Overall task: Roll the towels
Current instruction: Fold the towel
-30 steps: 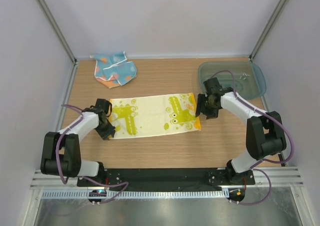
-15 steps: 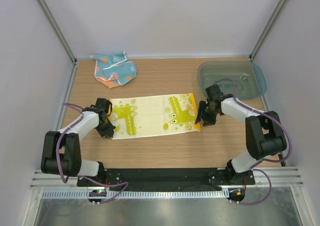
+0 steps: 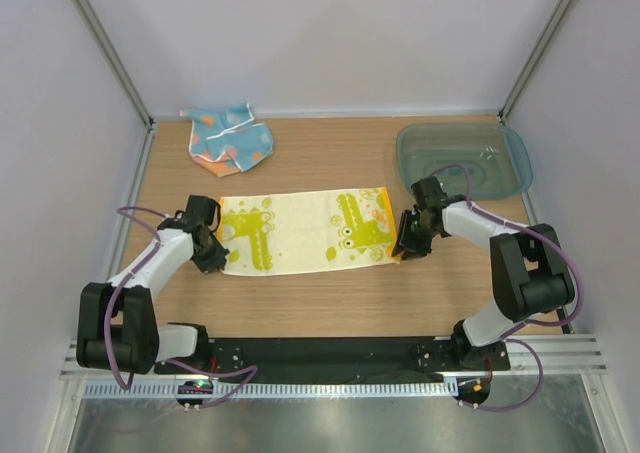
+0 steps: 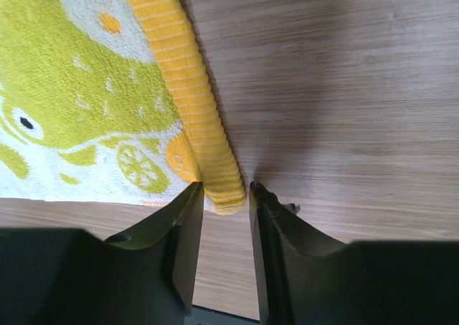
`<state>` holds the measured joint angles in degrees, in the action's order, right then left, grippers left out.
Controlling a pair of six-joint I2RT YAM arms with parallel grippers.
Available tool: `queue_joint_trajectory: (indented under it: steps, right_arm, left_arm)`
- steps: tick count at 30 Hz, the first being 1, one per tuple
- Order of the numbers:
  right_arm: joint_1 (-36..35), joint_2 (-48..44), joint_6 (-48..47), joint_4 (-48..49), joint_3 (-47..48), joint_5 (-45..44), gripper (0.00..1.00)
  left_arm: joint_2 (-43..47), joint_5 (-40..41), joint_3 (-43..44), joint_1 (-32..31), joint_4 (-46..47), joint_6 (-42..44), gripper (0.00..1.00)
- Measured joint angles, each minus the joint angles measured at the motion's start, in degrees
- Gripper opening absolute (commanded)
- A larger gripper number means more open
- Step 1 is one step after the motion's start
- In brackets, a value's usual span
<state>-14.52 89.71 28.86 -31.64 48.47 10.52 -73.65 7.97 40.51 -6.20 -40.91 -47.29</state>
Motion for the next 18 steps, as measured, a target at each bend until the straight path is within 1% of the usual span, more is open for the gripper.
queue_joint_trajectory:
  steps: [4,8,12,14,17,18]
  right_arm:
    - [-0.3,0.0,0.0,0.0,-0.1,0.0,0.30]
    - [-0.7,0.0,0.0,0.2,-1.0,0.4,0.20]
    - [-0.9,-0.2,0.3,0.7,-1.6,1.3,0.16]
    - [-1.2,-0.3,0.3,0.8,-1.7,1.3,0.16]
    - [-1.9,-1.1,0.4,0.4,-1.9,1.0,0.06]
    - [-2.1,-1.4,0.5,0.2,-1.9,0.9,0.04]
  left_arm:
    - [-0.1,0.0,0.0,0.0,0.0,0.0,0.00]
    - [-0.1,0.0,0.0,0.0,0.0,0.0,0.00]
    - [0.0,-0.2,-0.1,0.0,0.0,0.0,0.00]
    - [0.4,-0.4,-0.1,0.0,0.0,0.0,0.00]
    - [1.9,-0.6,-0.1,0.0,-0.1,0.0,0.00]
    - [2.4,-0.6,-0.1,0.0,-0.1,-0.1,0.00]
